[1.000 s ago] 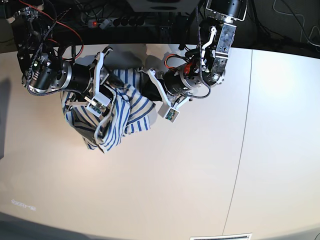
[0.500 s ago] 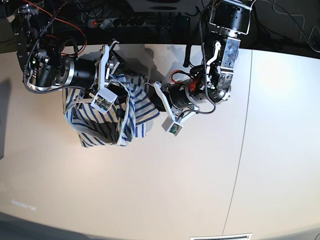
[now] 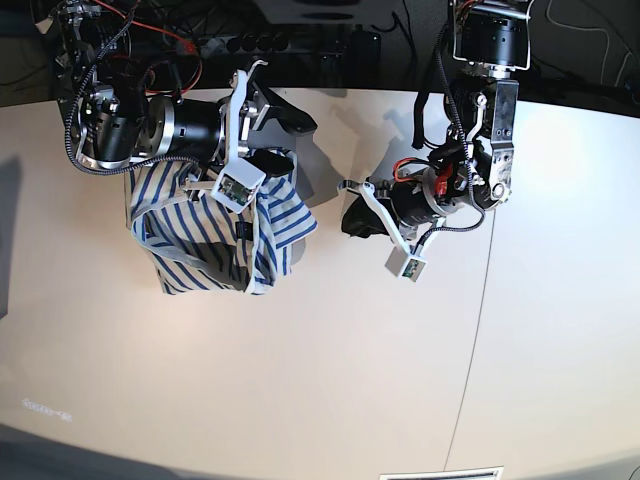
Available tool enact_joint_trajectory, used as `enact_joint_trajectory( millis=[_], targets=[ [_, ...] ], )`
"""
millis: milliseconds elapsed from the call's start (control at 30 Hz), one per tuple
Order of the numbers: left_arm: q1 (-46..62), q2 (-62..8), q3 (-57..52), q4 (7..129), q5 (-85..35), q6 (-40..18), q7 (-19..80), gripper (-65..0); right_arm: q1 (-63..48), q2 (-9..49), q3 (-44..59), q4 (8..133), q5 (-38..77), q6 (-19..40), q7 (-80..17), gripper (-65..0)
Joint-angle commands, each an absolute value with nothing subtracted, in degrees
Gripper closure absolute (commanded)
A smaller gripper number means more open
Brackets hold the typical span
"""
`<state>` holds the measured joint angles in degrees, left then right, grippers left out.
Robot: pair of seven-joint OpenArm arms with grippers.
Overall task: Fold the T-shirt properly
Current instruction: 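Lower the folded end onto the bundle and open the left gripper, then release the shirt with the right gripper and move it aside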
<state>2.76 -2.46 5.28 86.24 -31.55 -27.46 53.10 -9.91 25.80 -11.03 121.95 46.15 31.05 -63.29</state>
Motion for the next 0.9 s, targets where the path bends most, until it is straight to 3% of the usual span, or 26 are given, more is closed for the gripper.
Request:
enact_joint_trajectory(
  millis=[0,100,467,867],
  targets=[
    [1.7,-3.2,5.2,87.1,-31.9,-29.2,52.5,-8.5,-9.0,25.7,-10.0,123.8,46.5,34.7,-61.9,-27.2],
    [2.0,-4.7,5.2,87.1,-33.6,-29.5,52.8,-8.5,-9.1,25.2,-6.2,127.3,46.5,34.7,-61.9,0.0],
    [2.1,-8.2,5.2,87.1,-35.6,-30.9,53.3,-8.5,-14.4,27.1,11.6,128.6,41.0,34.7,-61.3,0.0],
    [2.1,-8.5,5.2,87.1,-37.3,-31.3,54.3,-8.5,-21.3,27.1,2.7,124.0,41.4,34.7,-58.7,0.0]
  ],
)
